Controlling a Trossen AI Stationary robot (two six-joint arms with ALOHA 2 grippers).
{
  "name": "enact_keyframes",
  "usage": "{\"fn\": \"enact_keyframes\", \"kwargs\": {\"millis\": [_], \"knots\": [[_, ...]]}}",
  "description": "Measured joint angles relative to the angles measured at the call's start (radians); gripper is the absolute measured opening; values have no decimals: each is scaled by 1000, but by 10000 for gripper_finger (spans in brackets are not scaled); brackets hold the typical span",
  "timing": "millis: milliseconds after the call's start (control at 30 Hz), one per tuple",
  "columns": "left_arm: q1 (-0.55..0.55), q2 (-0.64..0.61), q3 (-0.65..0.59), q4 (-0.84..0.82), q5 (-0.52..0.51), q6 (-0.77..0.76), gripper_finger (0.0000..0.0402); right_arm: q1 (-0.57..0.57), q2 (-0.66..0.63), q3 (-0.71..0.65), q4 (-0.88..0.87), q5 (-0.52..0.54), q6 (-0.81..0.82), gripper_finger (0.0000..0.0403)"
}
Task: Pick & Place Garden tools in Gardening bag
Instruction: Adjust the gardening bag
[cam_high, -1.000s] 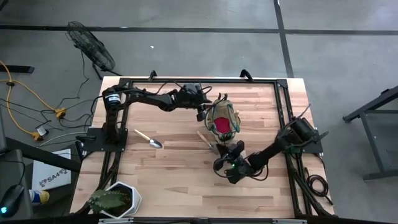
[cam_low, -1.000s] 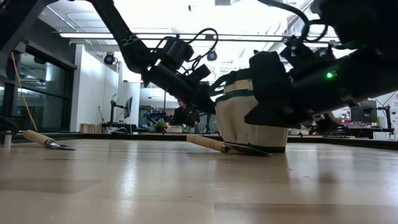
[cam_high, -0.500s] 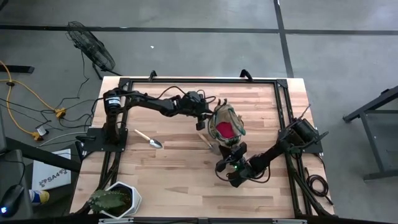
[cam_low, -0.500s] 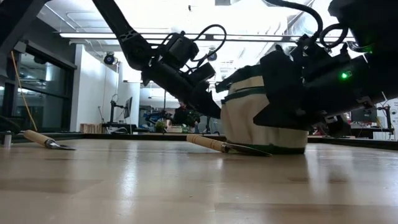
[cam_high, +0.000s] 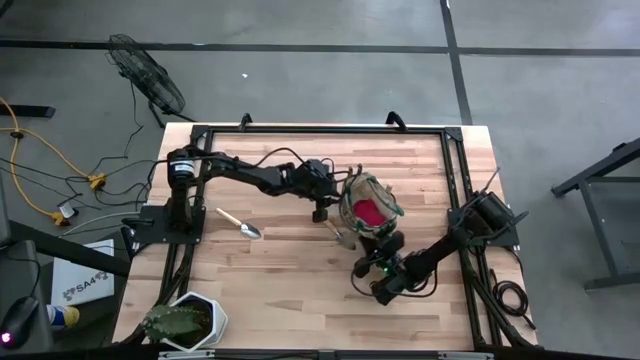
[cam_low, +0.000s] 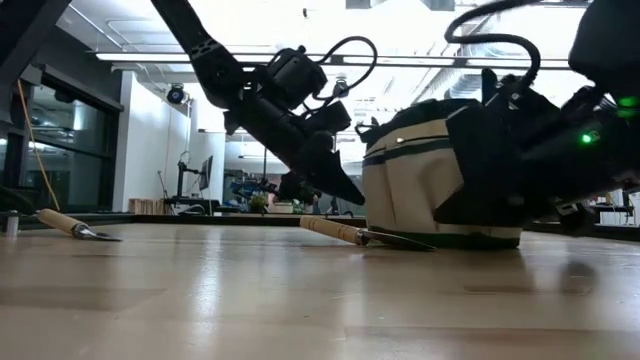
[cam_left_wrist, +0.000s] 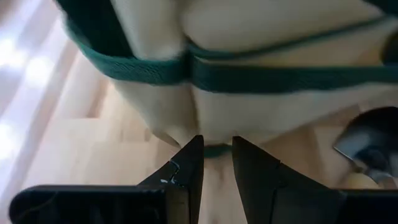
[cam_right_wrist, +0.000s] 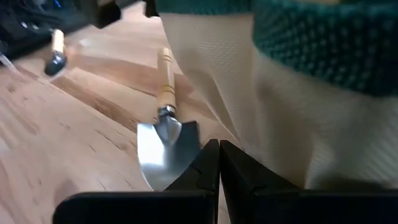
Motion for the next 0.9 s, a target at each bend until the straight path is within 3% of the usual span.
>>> {"fn": "enact_keyframes", "kwargs": {"millis": [367, 900], "knots": [[-13, 0, 0, -99, 0, -26, 81, -15, -139, 0, -339, -96, 126, 4], [-71, 0, 0, -210, -2, -59, 81, -36, -149, 0, -482, -254, 171, 4]]}}
